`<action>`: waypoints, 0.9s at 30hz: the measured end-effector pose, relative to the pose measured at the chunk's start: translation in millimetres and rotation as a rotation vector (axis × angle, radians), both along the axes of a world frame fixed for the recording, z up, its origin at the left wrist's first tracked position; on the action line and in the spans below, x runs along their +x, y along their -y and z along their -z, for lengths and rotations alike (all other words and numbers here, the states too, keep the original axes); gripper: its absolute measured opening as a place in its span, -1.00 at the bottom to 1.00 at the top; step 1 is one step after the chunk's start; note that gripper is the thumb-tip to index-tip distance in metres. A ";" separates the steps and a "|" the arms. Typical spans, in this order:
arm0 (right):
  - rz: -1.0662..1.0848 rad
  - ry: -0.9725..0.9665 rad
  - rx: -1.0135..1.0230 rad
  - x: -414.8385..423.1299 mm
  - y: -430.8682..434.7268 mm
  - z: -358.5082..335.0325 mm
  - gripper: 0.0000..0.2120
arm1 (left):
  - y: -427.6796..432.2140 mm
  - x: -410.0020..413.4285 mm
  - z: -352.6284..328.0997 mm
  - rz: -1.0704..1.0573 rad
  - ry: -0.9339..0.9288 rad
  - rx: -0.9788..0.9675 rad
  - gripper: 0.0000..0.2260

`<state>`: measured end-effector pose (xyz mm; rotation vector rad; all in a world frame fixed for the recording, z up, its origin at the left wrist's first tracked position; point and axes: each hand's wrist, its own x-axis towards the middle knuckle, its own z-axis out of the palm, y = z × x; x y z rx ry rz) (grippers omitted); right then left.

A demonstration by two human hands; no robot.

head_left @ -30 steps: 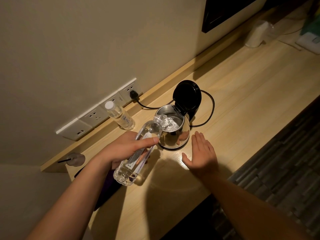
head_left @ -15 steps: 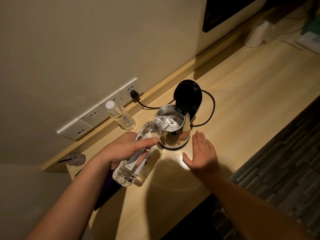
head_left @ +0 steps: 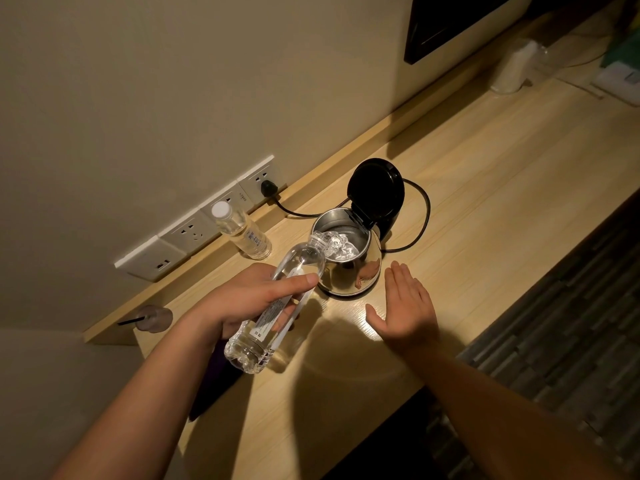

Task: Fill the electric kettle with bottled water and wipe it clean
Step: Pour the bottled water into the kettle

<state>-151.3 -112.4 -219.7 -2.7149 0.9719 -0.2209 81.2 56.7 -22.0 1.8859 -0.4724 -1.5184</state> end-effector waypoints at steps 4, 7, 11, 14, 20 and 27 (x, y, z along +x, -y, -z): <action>-0.002 -0.004 -0.008 -0.7 0.2 0.3 -0.21 | -0.9 1.9 1.8 0.006 0.007 0.004 -0.10; -0.003 0.021 -0.017 -0.9 0.0 -0.3 -0.22 | -1.0 2.6 1.9 0.011 0.000 0.008 -0.11; -0.003 0.052 -0.028 -1.3 -0.6 -3.2 -0.23 | -0.5 2.9 1.6 0.011 -0.008 0.011 -0.11; -0.003 0.050 -0.028 -1.2 -0.6 -4.4 -0.23 | 0.4 3.2 -0.8 0.020 -0.012 0.018 -0.08; -0.005 0.076 -0.038 -0.8 -0.6 -3.3 -0.24 | -0.2 4.6 -2.4 0.033 0.025 -0.007 -0.05; -0.008 0.117 -0.061 -1.7 -1.2 -3.2 -0.25 | -0.6 6.9 -4.2 0.051 0.022 -0.003 -0.06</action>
